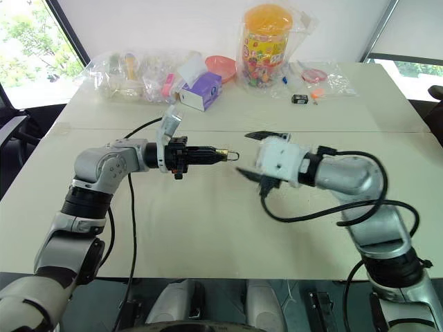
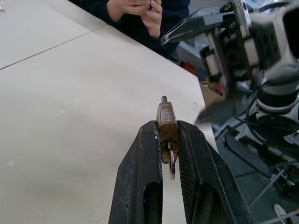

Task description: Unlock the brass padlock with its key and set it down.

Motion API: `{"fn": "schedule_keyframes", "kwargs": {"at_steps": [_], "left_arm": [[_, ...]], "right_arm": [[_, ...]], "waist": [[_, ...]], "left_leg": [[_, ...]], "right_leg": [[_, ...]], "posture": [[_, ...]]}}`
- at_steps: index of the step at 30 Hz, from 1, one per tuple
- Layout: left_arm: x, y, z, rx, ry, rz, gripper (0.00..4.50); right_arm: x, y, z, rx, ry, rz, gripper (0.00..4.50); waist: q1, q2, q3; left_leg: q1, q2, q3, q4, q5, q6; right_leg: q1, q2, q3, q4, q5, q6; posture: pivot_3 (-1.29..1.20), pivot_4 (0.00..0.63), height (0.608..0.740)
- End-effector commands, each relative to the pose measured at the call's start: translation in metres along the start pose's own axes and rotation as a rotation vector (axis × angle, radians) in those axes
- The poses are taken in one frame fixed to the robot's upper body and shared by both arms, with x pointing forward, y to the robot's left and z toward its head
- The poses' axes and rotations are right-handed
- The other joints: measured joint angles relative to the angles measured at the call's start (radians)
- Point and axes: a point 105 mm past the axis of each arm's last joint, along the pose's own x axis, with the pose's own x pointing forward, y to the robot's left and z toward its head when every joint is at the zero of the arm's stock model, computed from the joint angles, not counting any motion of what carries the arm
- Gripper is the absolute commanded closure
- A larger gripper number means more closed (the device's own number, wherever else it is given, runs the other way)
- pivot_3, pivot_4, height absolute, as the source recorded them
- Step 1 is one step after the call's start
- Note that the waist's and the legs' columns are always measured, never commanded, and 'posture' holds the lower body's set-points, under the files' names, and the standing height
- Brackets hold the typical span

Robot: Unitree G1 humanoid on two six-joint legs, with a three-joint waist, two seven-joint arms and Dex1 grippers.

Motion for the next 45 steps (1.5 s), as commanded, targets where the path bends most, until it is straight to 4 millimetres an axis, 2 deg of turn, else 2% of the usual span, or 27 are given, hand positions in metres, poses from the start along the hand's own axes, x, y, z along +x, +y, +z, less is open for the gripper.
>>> {"fn": "schedule_keyframes", "kwargs": {"at_steps": [1,3,4,14,32,40,45], "left_arm": [[0.001,-0.005,0.015,0.063,-0.017,-0.028,4.50],[0.001,-0.007,0.016,0.064,-0.017,-0.038,4.50],[0.002,-0.008,0.016,0.065,-0.015,-0.045,4.50],[0.004,-0.014,0.019,0.066,-0.012,-0.078,4.50],[0.002,-0.025,0.024,0.078,-0.018,-0.113,4.50],[0.003,-0.018,0.017,0.069,-0.003,-0.084,4.50],[0.003,-0.016,-0.011,0.064,0.075,-0.100,4.50]], "right_arm": [[-0.003,-0.003,0.014,0.056,-0.048,-0.039,3.00],[-0.002,-0.003,0.014,0.067,-0.050,-0.050,4.07],[0.000,-0.003,0.014,0.078,-0.053,-0.057,4.44],[0.014,0.012,0.011,0.120,-0.058,-0.030,4.44],[0.025,0.019,-0.007,0.124,-0.027,0.031,4.44],[0.018,0.023,-0.008,0.114,-0.013,0.034,4.44],[-0.001,0.028,-0.019,0.063,0.084,0.009,4.44]], "waist": [[-0.001,0.000,0.000],[-0.001,0.000,0.000],[-0.001,0.000,0.000],[-0.001,0.000,0.000],[-0.001,0.000,0.000],[0.000,0.000,0.000],[0.001,0.000,0.000]], "left_leg": [[0.000,0.000,0.000,0.000,0.000,0.000],[0.000,0.000,0.000,0.000,0.000,0.000],[0.000,0.000,0.000,0.000,0.000,0.000],[0.000,0.000,0.000,0.000,0.000,0.000],[0.000,-0.001,0.000,0.000,0.000,0.000],[0.000,-0.001,0.000,0.000,0.000,0.000],[-0.001,-0.001,0.000,0.000,0.000,0.000]], "right_leg": [[0.000,0.000,0.000,0.000,0.000,0.000],[0.000,0.000,0.000,0.000,0.000,0.000],[0.000,0.000,0.000,0.000,0.000,0.000],[0.000,0.000,0.000,0.000,0.000,0.000],[0.000,0.000,0.000,0.000,0.000,0.000],[0.000,0.000,0.000,0.000,0.000,0.000],[0.000,0.000,0.000,-0.001,0.000,0.000]], "posture": [[0.00,0.150,0.740],[0.00,0.150,0.740],[0.00,0.150,0.740],[0.00,0.150,0.740],[0.00,0.150,0.740],[0.00,0.150,0.740],[0.00,0.150,0.740]]}}
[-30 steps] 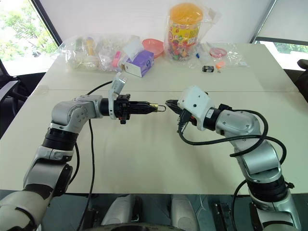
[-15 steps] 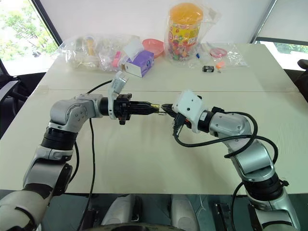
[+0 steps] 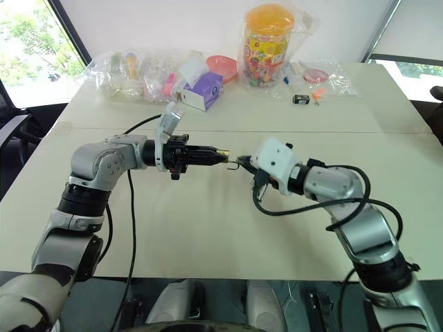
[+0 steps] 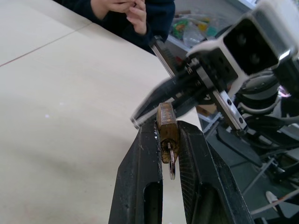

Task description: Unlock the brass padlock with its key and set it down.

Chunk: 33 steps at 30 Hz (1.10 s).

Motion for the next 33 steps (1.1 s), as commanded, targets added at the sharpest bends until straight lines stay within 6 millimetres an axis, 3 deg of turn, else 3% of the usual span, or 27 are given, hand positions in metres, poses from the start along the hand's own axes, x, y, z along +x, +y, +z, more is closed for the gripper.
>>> {"fn": "schedule_keyframes", "kwargs": {"at_steps": [1,4,8,14,18,26,33], "left_arm": [[0.000,-0.005,-0.016,0.022,0.053,-0.042,4.50],[0.003,0.003,-0.038,-0.022,0.075,-0.021,4.50],[0.024,0.027,-0.044,-0.095,0.006,0.075,4.50],[0.056,0.046,-0.052,-0.221,-0.051,0.149,4.50],[0.076,0.064,-0.071,-0.328,-0.054,0.269,4.50],[0.080,0.073,-0.093,-0.401,-0.027,0.340,4.50],[0.070,0.074,-0.102,-0.450,-0.011,0.345,1.16]], "right_arm": [[-0.014,-0.003,0.013,-0.058,-0.017,-0.048,4.44],[-0.027,-0.004,0.009,-0.044,0.021,-0.097,4.44],[-0.037,0.001,0.009,-0.007,0.042,-0.142,4.44],[-0.037,0.008,0.012,0.019,0.047,-0.171,4.44],[-0.037,0.010,0.013,0.018,0.054,-0.187,4.44],[-0.037,0.011,0.014,0.018,0.057,-0.199,4.44],[-0.035,0.013,0.013,0.019,0.059,-0.192,4.50]], "waist": [[-0.002,0.000,0.000],[-0.002,0.000,0.000],[0.008,0.000,0.000],[0.020,-0.001,0.000],[0.020,0.000,0.000],[0.019,0.000,0.000],[0.018,-0.002,-0.002]], "left_leg": [[0.000,0.000,0.000,0.000,0.000,0.000],[0.000,0.000,0.000,0.000,0.000,0.000],[0.000,-0.001,-0.001,0.000,0.000,0.000],[0.000,-0.003,-0.001,0.000,0.000,0.001],[0.000,-0.002,-0.001,0.000,0.000,0.001],[0.001,-0.002,-0.001,0.000,0.000,0.001],[0.004,-0.002,-0.001,0.000,0.000,0.001]], "right_leg": [[0.000,0.000,0.000,0.000,0.000,0.000],[0.000,0.001,0.000,0.000,0.000,0.000],[0.001,0.000,0.000,0.000,0.000,0.000],[0.001,0.000,0.000,-0.001,0.000,0.000],[0.001,0.001,-0.001,-0.001,0.000,0.000],[0.002,0.001,-0.001,-0.001,0.000,0.000],[0.005,0.001,-0.001,-0.001,0.000,0.000]], "posture": [[0.00,0.150,0.740],[0.00,0.150,0.740],[0.00,0.150,0.740],[0.00,0.150,0.740],[0.00,0.150,0.740],[0.00,0.150,0.740],[0.00,0.150,0.740]]}}
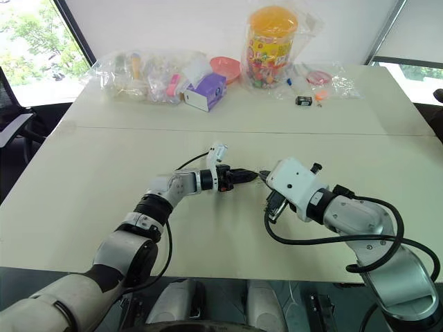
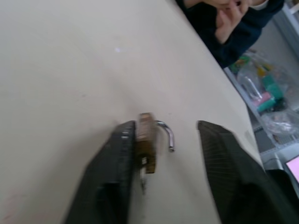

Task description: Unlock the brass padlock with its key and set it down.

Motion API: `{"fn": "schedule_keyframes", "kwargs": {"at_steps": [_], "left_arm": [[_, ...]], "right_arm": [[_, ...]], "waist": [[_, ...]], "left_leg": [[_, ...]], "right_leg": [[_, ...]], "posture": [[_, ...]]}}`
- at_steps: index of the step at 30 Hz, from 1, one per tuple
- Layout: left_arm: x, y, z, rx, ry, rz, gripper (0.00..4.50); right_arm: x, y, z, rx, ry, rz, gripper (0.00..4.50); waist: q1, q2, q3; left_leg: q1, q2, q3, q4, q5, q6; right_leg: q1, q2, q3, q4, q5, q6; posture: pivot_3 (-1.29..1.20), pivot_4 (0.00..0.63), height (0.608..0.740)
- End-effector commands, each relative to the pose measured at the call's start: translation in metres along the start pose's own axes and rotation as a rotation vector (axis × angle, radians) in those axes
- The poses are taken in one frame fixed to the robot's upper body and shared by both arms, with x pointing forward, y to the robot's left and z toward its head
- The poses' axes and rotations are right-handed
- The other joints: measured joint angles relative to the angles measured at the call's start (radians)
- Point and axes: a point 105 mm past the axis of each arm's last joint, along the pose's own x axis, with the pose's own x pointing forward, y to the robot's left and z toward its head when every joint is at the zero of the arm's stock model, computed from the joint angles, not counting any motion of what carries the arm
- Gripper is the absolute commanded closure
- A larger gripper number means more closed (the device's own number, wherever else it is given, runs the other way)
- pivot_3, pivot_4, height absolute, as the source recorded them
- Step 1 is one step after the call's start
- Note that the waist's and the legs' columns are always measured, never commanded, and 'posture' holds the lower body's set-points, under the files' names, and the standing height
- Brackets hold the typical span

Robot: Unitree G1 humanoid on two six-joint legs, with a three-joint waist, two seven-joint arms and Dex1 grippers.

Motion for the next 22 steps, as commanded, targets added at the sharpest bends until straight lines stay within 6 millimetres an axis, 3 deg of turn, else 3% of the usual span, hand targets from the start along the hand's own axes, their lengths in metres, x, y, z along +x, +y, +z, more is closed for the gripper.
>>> {"fn": "schedule_keyframes", "kwargs": {"at_steps": [1,2,3,4,11,15,22], "left_arm": [[-0.016,0.019,-0.013,-0.034,0.055,0.086,0.65],[-0.021,0.022,-0.014,-0.022,0.068,0.095,0.18],[-0.027,0.025,-0.014,-0.010,0.078,0.106,0.04],[-0.030,0.027,-0.014,-0.002,0.084,0.112,0.04],[-0.075,0.032,0.009,0.226,0.109,0.138,0.04],[-0.097,0.011,0.017,0.419,0.140,0.055,0.04],[-0.124,-0.019,0.024,0.590,0.154,-0.032,0.04]], "right_arm": [[-0.002,0.002,0.009,-0.025,-0.037,-0.006,4.50],[-0.002,0.001,0.009,-0.026,-0.036,-0.006,4.50],[-0.002,0.001,0.009,-0.028,-0.034,-0.007,4.50],[-0.002,0.001,0.008,-0.030,-0.033,-0.008,4.50],[-0.007,-0.004,0.000,-0.055,0.012,0.003,4.50],[-0.011,-0.006,-0.005,-0.064,0.038,0.025,4.50],[-0.014,-0.010,-0.015,-0.064,0.081,0.072,4.50]], "waist": [[-0.001,0.000,0.000],[-0.002,0.000,0.000],[-0.008,-0.001,0.000],[-0.013,-0.001,-0.001],[-0.034,-0.001,-0.001],[-0.024,-0.001,-0.001],[-0.006,-0.001,0.000]], "left_leg": [[0.002,0.000,0.000,0.000,0.000,0.000],[0.005,0.000,0.000,0.000,0.000,0.000],[0.009,0.000,0.000,-0.001,0.000,0.000],[0.016,0.001,0.000,-0.002,0.000,0.001],[0.016,0.003,-0.005,-0.006,0.000,0.000],[0.014,0.004,-0.006,-0.006,0.000,0.000],[0.011,0.002,-0.006,-0.006,0.000,0.000]], "right_leg": [[0.002,0.000,0.000,0.000,0.000,0.000],[0.005,0.000,0.000,0.000,0.000,0.000],[0.009,0.000,0.000,-0.001,0.000,0.000],[0.016,0.001,0.000,-0.003,0.000,0.000],[0.013,0.003,0.001,-0.003,0.000,-0.001],[0.012,0.002,0.001,-0.003,-0.001,-0.001],[0.012,-0.003,0.001,-0.008,-0.001,-0.001]], "posture": [[0.00,0.150,0.740],[0.00,0.150,0.740],[0.00,0.150,0.740],[0.00,0.150,0.740],[0.00,0.150,0.740],[0.00,0.150,0.740],[0.00,0.150,0.740]]}}
